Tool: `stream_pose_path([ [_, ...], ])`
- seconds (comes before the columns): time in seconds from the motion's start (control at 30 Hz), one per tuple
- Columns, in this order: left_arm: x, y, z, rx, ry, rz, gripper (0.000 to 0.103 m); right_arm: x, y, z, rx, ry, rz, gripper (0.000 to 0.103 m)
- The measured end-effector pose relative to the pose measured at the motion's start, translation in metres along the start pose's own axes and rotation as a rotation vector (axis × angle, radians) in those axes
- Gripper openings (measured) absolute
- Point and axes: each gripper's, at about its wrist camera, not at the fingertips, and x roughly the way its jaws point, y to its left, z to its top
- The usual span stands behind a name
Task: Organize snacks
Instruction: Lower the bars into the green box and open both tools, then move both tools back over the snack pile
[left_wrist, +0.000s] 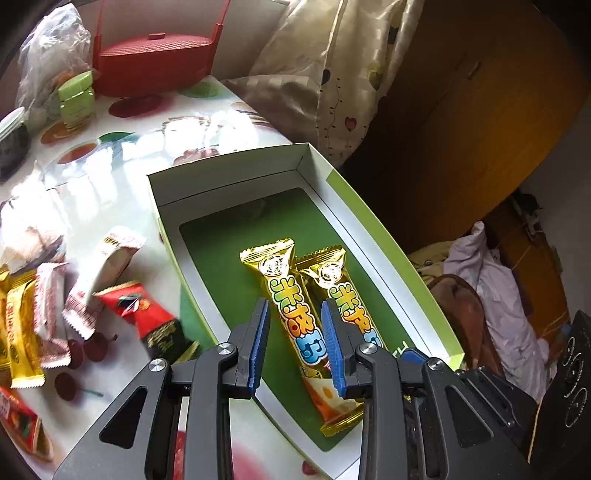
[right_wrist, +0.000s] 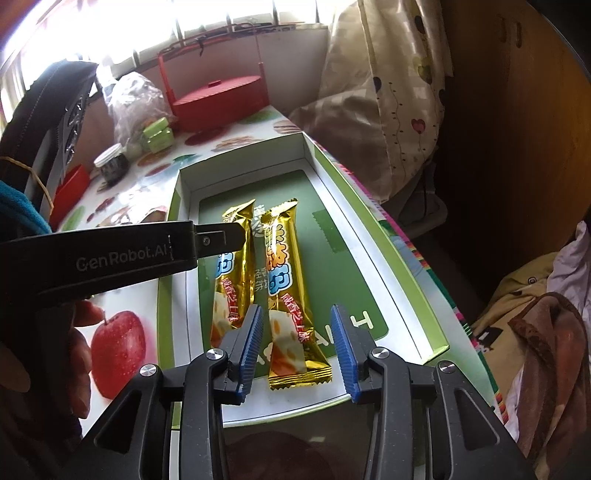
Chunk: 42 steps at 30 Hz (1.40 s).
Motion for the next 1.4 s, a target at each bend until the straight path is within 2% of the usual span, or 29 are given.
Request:
stream_pose_path([
  [0.33, -0.012, 0.006, -0.011, -0.008, -0.014, 0.004, 0.030, -0.003, 0.008, -0.005, -0.016, 0.000, -0.001, 0.039],
  [0.37, -0.016, 0.006, -0.012, 0.001, -0.026, 0.001, 0.032, -0.006, 0.009, -0.005, -0.015, -0.008, -0.002, 0.040],
  [0.4, -0.020, 0.006, -0.013, 0.011, -0.036, -0.002, 0.039, -0.008, 0.010, -0.004, -0.014, -0.018, -0.004, 0.042],
  [0.47, -0.029, 0.006, -0.015, 0.025, -0.057, -0.010, 0.043, -0.014, 0.011, -0.003, -0.012, -0.036, -0.008, 0.045],
  [0.73, -0.067, 0.025, -0.025, -0.001, -0.130, 0.002, 0.043, -0.028, 0.019, 0.004, 0.003, -0.079, -0.015, 0.048],
  [1.03, -0.106, 0.063, -0.042, -0.029, -0.190, 0.107, 0.043, -0.035, 0.048, 0.013, -0.025, -0.114, 0.024, 0.048],
  [1.4, -0.137, 0.124, -0.071, -0.140, -0.225, 0.226, 0.044, -0.021, 0.088, 0.022, -0.115, -0.101, 0.085, 0.048],
])
